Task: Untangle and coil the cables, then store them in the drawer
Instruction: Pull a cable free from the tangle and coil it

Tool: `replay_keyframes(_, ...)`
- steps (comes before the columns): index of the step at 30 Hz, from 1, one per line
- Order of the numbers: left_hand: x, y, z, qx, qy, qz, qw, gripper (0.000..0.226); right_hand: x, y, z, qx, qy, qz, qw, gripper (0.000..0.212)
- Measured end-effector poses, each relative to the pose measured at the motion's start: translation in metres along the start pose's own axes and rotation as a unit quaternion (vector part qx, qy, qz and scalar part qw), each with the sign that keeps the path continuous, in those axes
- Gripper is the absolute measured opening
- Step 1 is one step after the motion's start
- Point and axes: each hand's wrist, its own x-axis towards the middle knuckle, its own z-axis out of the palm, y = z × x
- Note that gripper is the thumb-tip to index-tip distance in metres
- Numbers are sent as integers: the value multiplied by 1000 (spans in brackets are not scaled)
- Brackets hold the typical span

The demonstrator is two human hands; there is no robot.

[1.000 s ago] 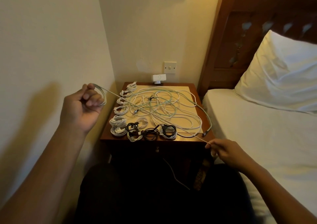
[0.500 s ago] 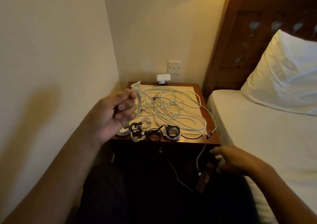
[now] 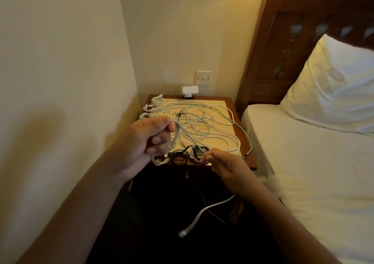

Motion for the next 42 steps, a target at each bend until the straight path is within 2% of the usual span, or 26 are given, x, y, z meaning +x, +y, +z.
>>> replay_keyframes(4, -6, 9, -15, -117, 36, 30, 992, 26, -7, 41, -22, -94, -22, 92, 991, 21)
replay_keyframes(7, -8, 19, -28, -208, 33, 61, 976, 36, -17, 72, -43, -150, -5, 165, 975, 19)
replay_keyframes(11, -5, 14, -26, -208, 31, 45, 977, 33, -32, 95, -58, -232, -10, 190, 954, 21)
replay_keyframes(14, 0, 6, -11, -177, -2, 9, 984, 28, -34, 91, -57, -251, -95, 256, 929, 18)
replay_keyframes(15, 2, 2, -8, -162, -21, -5, 987, 26, -34, 83, -56, -245, -113, 263, 926, 23)
replay_keyframes(17, 5, -7, 0, -132, -57, -36, 989, 23, -30, 52, -58, -215, -113, 212, 947, 60)
replay_keyframes(18, 7, -14, 4, -123, -74, -52, 988, 20, -27, 30, -58, -174, -100, 173, 964, 71)
replay_keyframes(21, 12, -28, 19, -112, -90, -82, 986, 19, -17, -26, -48, -16, -98, 79, 992, 67)
replay_keyframes(24, 13, -33, 32, -97, -61, -83, 990, 20, -10, -46, -32, 136, -111, 67, 982, 71)
replay_keyframes(26, 13, -34, 34, -82, -33, -77, 993, 21, -10, -47, -22, 216, -90, 74, 969, 62)
replay_keyframes(29, 11, -33, 29, -119, 2, -55, 991, 22, -11, -39, -2, 196, -1, 63, 979, 30)
replay_keyframes(32, 11, -22, 23, -173, 36, -2, 984, 26, -14, -23, 18, 145, 44, 79, 985, 28)
replay_keyframes(34, 13, -16, 23, -191, 54, 30, 980, 29, -20, -19, 29, 81, 16, 93, 992, 25)
replay_keyframes(36, 16, -20, 23, -150, 88, 55, 983, 28, -27, -28, 33, 15, -43, 77, 996, 24)
replay_keyframes(39, 15, -43, 22, 96, 129, 71, 984, 27, -33, -59, 27, -27, -134, 36, 990, 25)
replay_keyframes(42, 11, -61, 18, 273, 61, 54, 959, 22, -33, -82, 7, -61, -108, -9, 992, 22)
